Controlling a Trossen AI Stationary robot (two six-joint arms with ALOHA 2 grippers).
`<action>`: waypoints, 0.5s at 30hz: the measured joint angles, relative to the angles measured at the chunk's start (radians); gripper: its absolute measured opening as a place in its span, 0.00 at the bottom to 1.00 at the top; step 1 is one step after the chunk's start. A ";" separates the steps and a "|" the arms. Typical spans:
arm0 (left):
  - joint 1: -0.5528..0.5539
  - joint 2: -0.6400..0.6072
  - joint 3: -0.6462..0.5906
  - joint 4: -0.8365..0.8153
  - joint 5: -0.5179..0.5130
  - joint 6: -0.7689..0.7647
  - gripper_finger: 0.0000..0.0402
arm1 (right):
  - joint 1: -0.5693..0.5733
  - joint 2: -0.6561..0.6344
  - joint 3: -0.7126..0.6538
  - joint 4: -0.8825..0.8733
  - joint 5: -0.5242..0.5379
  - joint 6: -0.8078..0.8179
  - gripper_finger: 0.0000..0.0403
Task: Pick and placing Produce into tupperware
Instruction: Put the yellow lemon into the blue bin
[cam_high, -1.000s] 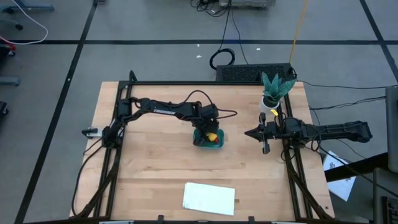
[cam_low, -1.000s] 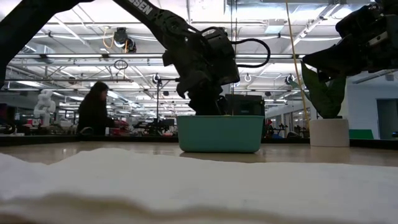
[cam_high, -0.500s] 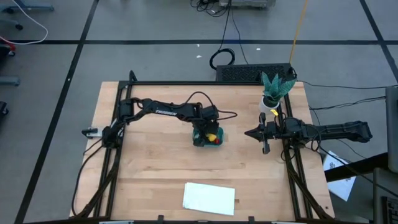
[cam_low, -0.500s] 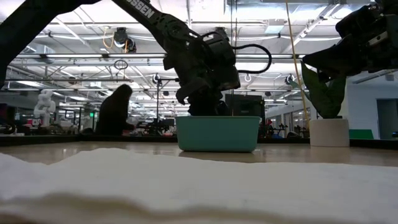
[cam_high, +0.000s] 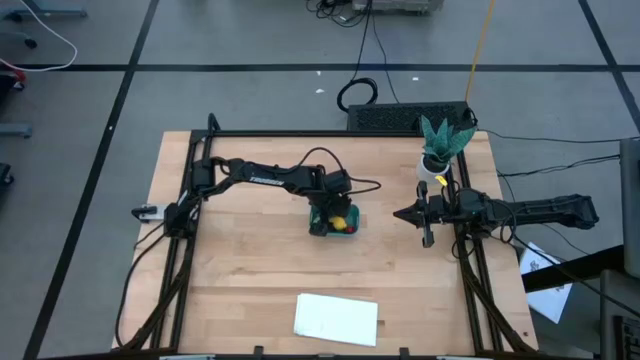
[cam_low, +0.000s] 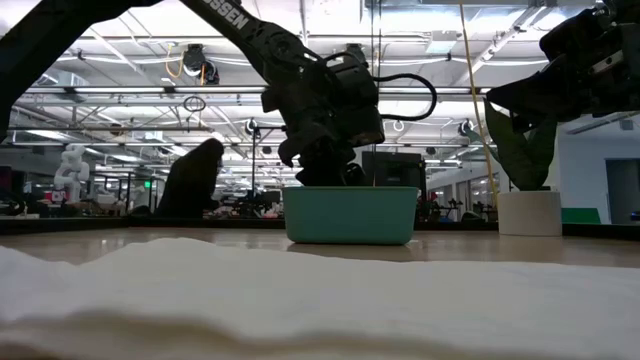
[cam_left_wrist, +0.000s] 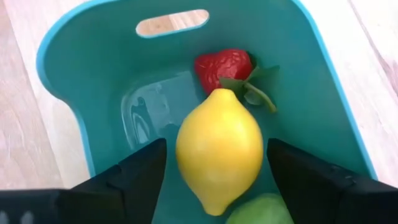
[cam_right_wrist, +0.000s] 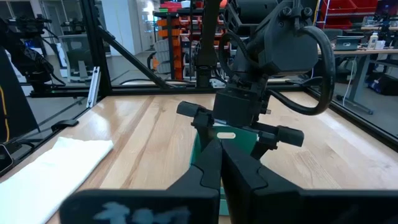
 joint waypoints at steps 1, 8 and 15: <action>0.000 0.000 0.000 0.000 0.000 0.000 0.72 | 0.000 0.000 0.000 0.000 0.000 0.000 0.00; -0.002 0.000 0.000 0.001 -0.015 0.012 0.74 | 0.000 0.000 0.000 0.000 0.000 0.000 0.00; -0.002 -0.006 0.018 -0.040 -0.027 0.010 0.74 | 0.000 0.000 0.000 0.000 0.000 0.000 0.00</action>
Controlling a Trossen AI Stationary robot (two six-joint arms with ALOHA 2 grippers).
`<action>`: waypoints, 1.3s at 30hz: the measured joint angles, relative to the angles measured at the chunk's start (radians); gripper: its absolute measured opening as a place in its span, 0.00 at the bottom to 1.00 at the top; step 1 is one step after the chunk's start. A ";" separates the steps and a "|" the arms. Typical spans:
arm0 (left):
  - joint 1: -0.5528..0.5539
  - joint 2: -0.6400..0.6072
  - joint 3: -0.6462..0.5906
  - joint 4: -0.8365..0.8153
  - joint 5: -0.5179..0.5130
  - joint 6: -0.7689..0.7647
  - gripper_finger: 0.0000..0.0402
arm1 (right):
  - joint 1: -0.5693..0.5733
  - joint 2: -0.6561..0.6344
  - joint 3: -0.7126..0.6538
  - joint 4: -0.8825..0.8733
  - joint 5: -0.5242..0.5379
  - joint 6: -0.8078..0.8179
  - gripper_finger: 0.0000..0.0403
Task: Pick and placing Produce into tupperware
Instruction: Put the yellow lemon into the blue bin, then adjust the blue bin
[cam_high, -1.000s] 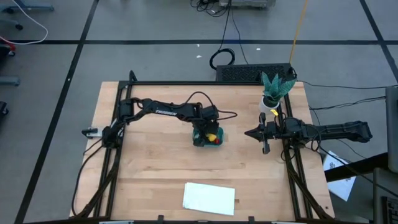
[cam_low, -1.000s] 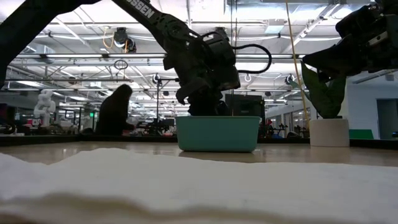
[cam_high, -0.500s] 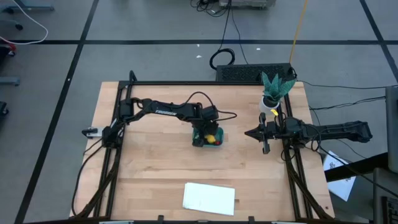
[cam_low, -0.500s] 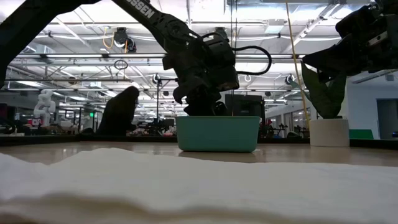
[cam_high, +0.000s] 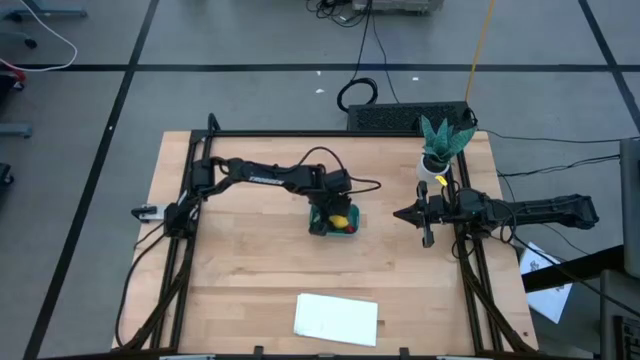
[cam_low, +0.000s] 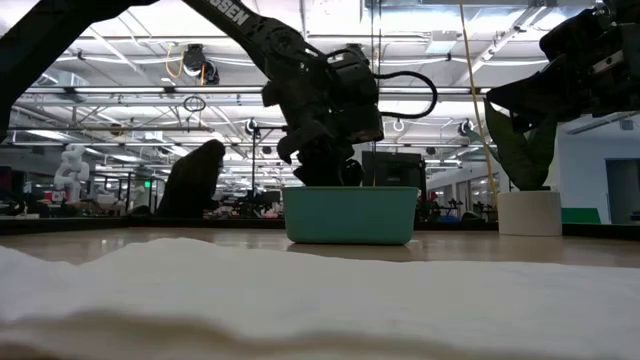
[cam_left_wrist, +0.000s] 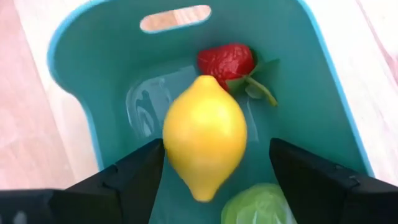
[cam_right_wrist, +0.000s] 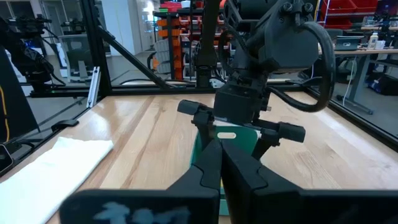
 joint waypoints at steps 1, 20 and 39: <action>0.000 0.000 0.010 -0.015 -0.005 0.002 0.74 | 0.000 0.000 0.000 0.000 0.000 0.000 0.00; -0.003 -0.001 0.150 -0.157 -0.106 0.018 0.74 | 0.000 0.000 0.000 0.000 0.000 0.000 0.00; -0.003 -0.001 0.161 -0.193 -0.151 0.033 0.03 | 0.000 0.000 0.000 -0.001 0.000 -0.003 0.00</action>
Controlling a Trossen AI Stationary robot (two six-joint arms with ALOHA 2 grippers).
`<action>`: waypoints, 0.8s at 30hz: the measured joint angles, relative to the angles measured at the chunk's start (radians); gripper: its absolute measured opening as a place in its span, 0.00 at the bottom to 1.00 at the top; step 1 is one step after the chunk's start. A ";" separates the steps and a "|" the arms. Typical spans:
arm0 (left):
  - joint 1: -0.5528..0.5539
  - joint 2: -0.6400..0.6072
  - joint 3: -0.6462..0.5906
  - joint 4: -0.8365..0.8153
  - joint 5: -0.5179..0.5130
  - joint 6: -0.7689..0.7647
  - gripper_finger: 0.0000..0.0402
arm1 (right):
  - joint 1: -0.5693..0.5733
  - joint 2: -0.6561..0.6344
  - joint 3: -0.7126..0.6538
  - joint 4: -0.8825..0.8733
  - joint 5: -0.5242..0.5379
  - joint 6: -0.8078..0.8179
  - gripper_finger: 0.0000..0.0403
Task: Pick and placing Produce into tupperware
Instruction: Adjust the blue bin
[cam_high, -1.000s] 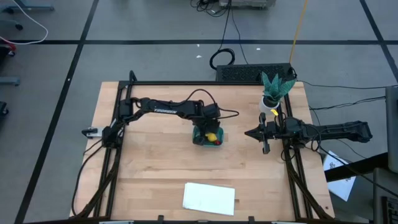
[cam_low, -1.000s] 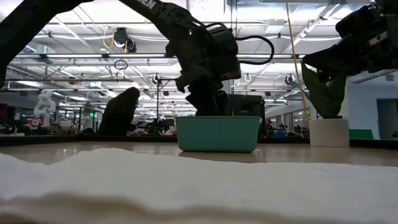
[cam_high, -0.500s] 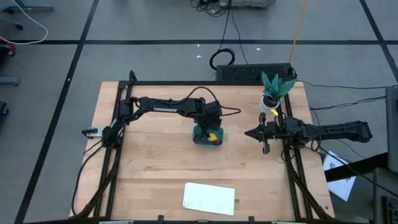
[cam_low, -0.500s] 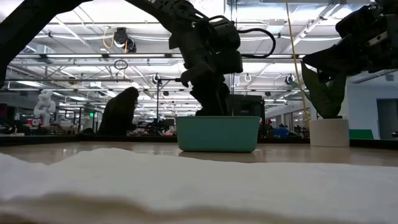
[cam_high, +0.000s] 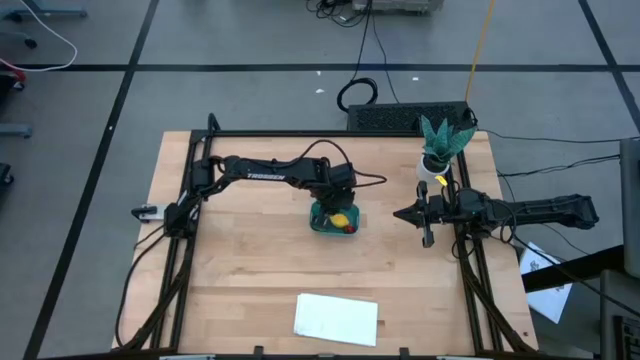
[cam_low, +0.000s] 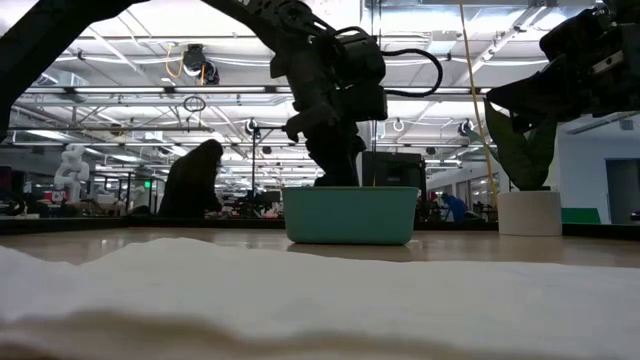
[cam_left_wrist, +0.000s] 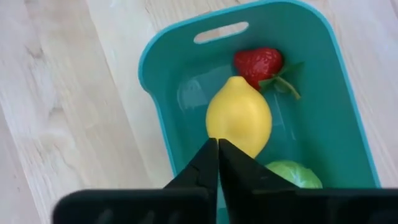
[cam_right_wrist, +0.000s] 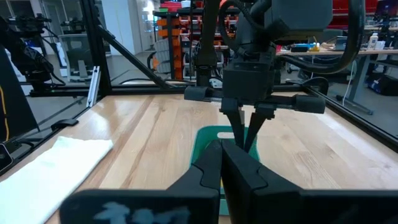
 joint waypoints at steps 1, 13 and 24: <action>0.000 0.000 0.000 -0.001 -0.002 -0.005 0.02 | 0.000 0.000 0.000 0.000 0.000 0.000 0.00; -0.001 -0.019 0.000 -0.051 -0.102 -0.012 0.06 | 0.000 0.000 0.000 0.000 0.000 0.000 0.00; -0.017 -0.307 0.000 -0.133 -0.187 -0.017 0.06 | 0.000 0.000 0.000 0.002 0.000 0.002 0.00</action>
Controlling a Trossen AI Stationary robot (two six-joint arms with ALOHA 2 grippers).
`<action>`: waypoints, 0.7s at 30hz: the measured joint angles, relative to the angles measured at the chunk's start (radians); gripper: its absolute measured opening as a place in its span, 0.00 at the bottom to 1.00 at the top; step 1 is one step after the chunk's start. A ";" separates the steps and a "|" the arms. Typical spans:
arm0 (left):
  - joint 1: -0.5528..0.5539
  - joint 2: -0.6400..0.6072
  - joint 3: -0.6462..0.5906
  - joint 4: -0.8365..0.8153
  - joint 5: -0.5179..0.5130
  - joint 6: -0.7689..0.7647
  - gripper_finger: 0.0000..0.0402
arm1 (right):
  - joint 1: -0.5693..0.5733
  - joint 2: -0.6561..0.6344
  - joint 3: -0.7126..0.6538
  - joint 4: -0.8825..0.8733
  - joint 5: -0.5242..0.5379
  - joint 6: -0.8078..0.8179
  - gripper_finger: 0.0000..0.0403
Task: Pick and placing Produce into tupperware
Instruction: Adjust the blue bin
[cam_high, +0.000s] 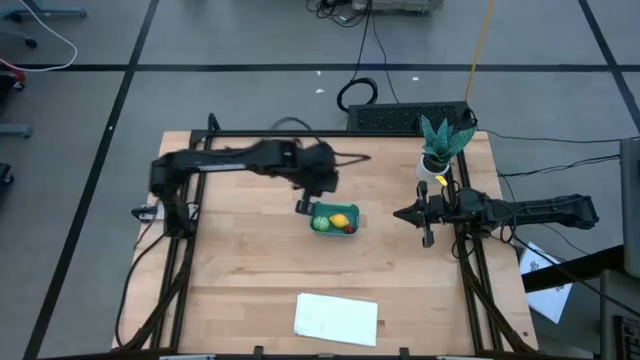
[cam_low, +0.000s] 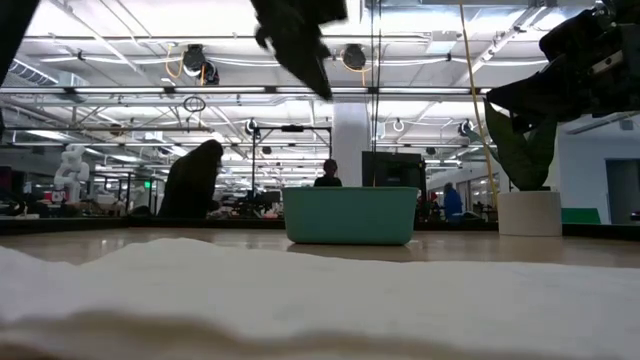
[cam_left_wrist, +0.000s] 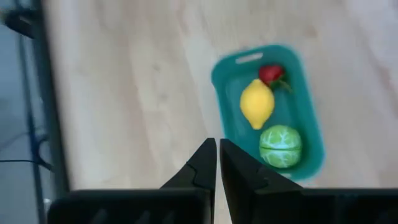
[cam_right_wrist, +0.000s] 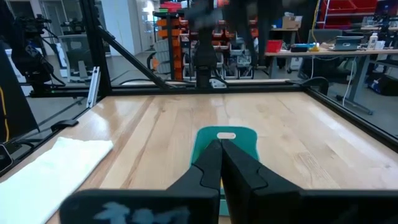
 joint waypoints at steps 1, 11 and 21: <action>-0.001 -0.032 0.000 -0.011 -0.003 -0.001 0.06 | 0.000 0.000 0.000 -0.001 0.000 0.000 0.00; -0.014 -0.332 -0.019 -0.123 -0.072 -0.071 0.06 | 0.000 0.000 0.000 0.001 0.000 0.001 0.00; -0.014 -0.615 -0.379 0.138 0.130 -0.128 0.06 | 0.000 0.000 0.000 0.002 0.000 0.001 0.00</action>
